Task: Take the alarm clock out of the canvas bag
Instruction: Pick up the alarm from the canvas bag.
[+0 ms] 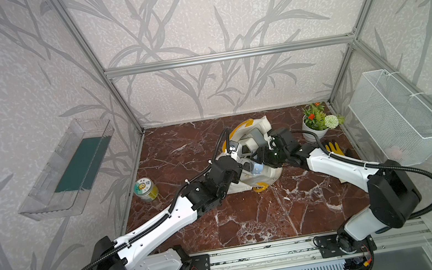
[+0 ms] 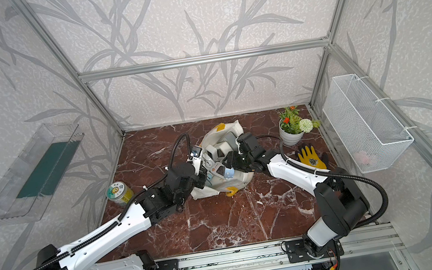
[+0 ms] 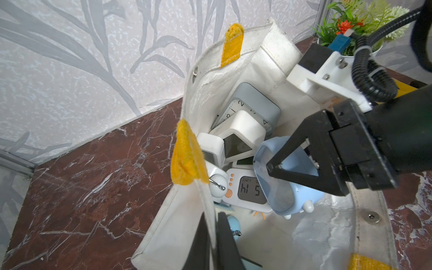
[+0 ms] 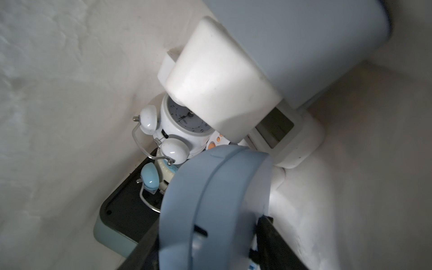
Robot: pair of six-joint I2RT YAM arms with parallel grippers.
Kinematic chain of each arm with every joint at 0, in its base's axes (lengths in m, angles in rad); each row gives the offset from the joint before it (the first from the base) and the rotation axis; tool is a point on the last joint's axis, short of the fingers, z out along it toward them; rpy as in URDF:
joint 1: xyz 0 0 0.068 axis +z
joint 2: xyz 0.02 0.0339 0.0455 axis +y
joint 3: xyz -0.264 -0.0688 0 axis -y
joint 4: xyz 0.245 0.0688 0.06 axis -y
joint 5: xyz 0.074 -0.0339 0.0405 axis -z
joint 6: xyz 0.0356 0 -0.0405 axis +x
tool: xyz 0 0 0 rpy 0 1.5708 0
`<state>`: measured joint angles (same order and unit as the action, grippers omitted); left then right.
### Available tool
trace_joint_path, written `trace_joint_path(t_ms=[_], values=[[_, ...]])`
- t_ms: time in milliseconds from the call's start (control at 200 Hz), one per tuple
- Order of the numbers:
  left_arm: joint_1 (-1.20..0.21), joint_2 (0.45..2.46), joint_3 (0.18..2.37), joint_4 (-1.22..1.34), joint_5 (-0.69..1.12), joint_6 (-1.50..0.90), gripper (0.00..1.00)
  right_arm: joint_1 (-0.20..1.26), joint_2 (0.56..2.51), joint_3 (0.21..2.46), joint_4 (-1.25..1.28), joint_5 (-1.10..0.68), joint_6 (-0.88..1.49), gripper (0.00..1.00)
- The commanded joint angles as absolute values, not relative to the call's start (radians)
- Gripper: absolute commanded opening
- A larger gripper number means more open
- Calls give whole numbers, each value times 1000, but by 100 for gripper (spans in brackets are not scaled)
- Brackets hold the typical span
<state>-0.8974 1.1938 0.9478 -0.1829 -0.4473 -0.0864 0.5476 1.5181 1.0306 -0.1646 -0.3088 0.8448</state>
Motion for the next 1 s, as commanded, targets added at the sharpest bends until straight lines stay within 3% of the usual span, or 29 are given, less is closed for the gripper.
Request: trace_joint_path(t_ms=[0,365,995], values=[[-899,1199,982,-169,-491,-110,0,543,1463,1041,-125,-338,842,23],[-890,1198,979,-183,-521,-124,0,504,1383,1050,-117,-384,848,23],[-852,1203,978,-213,-523,-145,0,225,1191,913,41,-602,975,23]])
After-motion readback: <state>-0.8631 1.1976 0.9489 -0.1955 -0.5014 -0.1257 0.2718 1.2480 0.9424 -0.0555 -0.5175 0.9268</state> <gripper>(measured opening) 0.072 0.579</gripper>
